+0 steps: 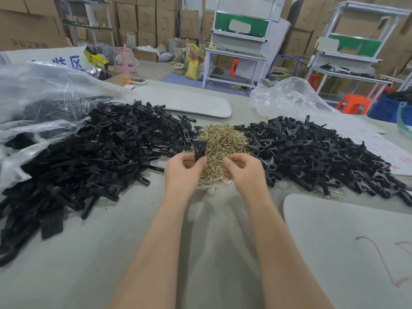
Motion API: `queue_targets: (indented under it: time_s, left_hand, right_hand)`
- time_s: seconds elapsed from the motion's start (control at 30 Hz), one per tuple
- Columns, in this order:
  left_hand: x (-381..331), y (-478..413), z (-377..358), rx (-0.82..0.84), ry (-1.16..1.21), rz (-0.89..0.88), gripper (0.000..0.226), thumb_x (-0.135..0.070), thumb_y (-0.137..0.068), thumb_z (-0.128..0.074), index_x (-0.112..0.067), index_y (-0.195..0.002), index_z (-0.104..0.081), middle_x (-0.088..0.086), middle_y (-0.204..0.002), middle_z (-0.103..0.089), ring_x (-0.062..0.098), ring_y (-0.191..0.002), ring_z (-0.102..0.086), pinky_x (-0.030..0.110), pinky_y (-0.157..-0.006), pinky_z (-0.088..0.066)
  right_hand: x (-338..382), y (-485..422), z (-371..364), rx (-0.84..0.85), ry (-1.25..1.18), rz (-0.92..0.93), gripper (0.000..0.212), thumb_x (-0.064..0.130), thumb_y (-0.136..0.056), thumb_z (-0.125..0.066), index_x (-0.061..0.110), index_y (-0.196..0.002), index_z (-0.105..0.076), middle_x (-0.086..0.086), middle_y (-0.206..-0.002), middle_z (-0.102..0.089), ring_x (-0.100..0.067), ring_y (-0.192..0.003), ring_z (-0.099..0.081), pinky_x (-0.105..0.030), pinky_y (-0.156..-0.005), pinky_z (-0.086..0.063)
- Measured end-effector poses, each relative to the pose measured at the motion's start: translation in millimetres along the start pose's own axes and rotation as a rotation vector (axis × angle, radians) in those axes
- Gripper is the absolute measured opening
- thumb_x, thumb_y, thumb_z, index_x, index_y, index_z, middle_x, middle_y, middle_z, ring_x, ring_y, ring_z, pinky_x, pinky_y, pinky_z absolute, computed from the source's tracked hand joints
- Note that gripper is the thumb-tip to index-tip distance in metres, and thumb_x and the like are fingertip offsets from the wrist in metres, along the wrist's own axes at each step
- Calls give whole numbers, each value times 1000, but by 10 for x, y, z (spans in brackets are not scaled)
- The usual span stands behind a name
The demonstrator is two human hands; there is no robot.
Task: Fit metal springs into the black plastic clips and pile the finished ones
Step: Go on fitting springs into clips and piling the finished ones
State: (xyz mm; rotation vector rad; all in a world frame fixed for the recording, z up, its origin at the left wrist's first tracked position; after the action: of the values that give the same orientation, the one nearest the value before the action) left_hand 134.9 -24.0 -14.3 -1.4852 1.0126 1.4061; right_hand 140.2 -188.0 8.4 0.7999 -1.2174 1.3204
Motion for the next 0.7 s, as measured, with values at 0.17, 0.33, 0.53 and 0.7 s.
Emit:
queue_targets:
  time_s: [0.17, 0.33, 0.53, 0.7]
  left_hand:
    - [-164, 144, -137, 55, -573, -317, 12, -22, -82, -71, -25, -89, -62, -11, -87, -61, 11, -84, -60, 27, -71, -43]
    - [-236, 177, -236, 109, -682, -499, 20, -19, -83, -70, -17, -102, -64, -11, -93, -50, 12, -84, -50, 23, -74, -37]
    - [-288, 240, -292, 157, -658, -560, 19, -12, -82, -70, -13, -100, -65, -9, -90, -48, 18, -83, -56, 32, -79, -45]
    - [-292, 246, -314, 173, -649, -555, 18, -10, -82, -70, -14, -99, -66, -8, -90, -50, 21, -85, -57, 39, -81, -48]
  right_hand:
    - [19, -17, 184, -35, -239, -114, 11, 5, -88, -64, 15, -84, -65, 0, -71, -68, -3, -59, -63, -14, -58, -51]
    - [5, -21, 235, -62, -103, -124, 5, 15, -85, -70, 13, -80, -69, 3, -66, -66, -3, -57, -59, -16, -60, -49]
    - [-5, -14, 208, -86, 68, -110, 17, 18, -80, -73, 21, -65, -67, 11, -50, -54, -6, -52, -46, -24, -60, -38]
    - [3, -16, 218, -135, 137, -91, 22, 19, -79, -72, 24, -59, -63, 9, -51, -53, -8, -54, -47, -27, -64, -37]
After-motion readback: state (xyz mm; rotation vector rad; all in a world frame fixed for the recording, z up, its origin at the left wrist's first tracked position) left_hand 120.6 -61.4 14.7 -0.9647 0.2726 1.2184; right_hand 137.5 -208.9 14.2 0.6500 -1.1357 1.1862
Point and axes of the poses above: each hand's wrist, its own y-axis away from the middle knuckle, its own z-axis out of the back of the hand, x = y × z, the point moved 7 cm from there along -y, towards the middle knuckle
